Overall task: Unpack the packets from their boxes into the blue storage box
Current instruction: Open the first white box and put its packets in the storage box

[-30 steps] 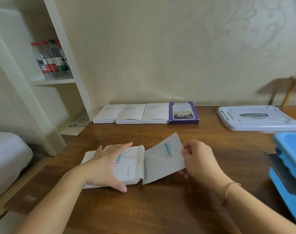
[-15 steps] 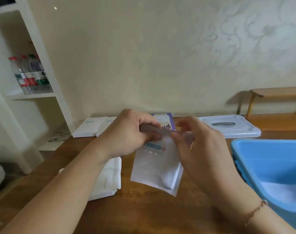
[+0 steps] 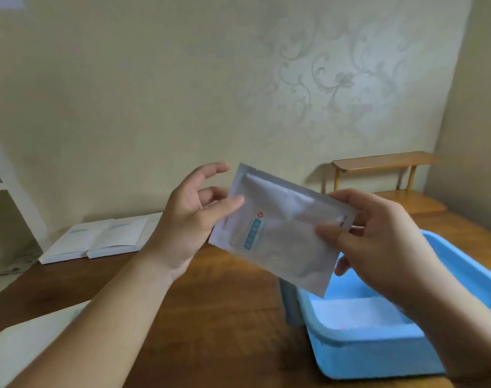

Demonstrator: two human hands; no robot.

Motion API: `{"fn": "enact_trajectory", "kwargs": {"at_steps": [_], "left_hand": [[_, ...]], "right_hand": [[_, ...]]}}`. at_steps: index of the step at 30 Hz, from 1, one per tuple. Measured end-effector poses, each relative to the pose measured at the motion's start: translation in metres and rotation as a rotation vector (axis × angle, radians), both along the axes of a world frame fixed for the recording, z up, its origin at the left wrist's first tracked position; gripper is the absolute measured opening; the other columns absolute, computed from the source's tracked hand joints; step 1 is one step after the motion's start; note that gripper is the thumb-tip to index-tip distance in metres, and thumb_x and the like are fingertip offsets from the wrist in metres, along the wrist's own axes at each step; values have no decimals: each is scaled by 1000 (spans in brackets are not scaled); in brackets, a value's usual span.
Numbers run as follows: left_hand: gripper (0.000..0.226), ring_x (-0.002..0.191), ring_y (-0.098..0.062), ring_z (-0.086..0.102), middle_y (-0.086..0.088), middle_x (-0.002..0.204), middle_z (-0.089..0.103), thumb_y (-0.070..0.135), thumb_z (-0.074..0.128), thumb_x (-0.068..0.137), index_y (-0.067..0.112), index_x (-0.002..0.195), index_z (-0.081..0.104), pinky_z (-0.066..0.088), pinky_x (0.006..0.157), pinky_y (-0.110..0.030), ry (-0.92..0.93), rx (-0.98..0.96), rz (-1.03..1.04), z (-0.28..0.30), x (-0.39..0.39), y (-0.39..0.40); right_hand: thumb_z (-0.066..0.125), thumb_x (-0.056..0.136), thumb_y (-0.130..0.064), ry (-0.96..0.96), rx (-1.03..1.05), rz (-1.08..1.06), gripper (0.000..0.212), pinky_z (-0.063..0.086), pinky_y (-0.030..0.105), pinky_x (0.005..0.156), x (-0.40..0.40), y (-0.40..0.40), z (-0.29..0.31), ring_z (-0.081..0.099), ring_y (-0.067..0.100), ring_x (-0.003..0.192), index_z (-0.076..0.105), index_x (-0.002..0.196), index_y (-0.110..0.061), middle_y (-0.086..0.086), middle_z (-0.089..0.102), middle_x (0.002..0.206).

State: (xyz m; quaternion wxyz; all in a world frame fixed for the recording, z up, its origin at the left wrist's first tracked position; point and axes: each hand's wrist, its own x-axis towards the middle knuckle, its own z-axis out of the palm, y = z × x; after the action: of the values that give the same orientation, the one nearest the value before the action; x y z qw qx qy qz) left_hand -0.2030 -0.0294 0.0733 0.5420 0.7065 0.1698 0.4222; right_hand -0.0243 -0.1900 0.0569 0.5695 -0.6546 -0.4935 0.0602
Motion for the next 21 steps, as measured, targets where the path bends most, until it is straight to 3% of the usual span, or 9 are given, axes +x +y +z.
{"fn": "enact_trajectory", "kwargs": {"at_steps": [4, 9, 16, 19, 21], "left_hand": [[31, 76, -18, 71, -3, 84, 71, 8, 75, 84, 25, 110, 69, 57, 67, -25, 105, 187, 31, 4, 37, -7], [22, 61, -6, 57, 5, 68, 64, 9, 80, 78, 25, 90, 73, 46, 60, -11, 437, 386, 2, -6, 82, -13], [3, 63, 8, 52, 19, 71, 63, 25, 74, 80, 26, 82, 73, 36, 57, -11, 917, 862, 4, -28, 114, -24], [3, 69, 5, 54, 20, 72, 64, 23, 71, 82, 26, 82, 73, 39, 65, -15, 910, 879, 1, -33, 118, -22], [7, 69, 7, 55, 24, 68, 64, 22, 71, 81, 27, 77, 72, 38, 64, -9, 800, 829, 48, -35, 115, -18]], "right_hand": [[73, 82, -7, -33, -188, 40, 23, 57, 47, 46, 53, -17, 9, 65, 34, 49, 69, 95, -25, 3, 72, 68], [74, 84, -9, -25, -458, 35, 30, 57, 36, 50, 109, -20, 3, 69, 38, 63, 65, 108, -24, 17, 72, 78], [68, 87, -6, -50, -945, 146, 17, 57, 34, 51, 133, -1, -35, 68, 33, 61, 64, 95, -20, 16, 69, 76], [66, 89, -8, -63, -1127, 214, 15, 56, 29, 47, 131, 7, -49, 66, 29, 56, 63, 94, -22, 16, 70, 84], [65, 89, -7, -90, -1222, 255, 13, 53, 26, 42, 131, 13, -60, 63, 23, 48, 61, 92, -18, 13, 68, 79]]}}
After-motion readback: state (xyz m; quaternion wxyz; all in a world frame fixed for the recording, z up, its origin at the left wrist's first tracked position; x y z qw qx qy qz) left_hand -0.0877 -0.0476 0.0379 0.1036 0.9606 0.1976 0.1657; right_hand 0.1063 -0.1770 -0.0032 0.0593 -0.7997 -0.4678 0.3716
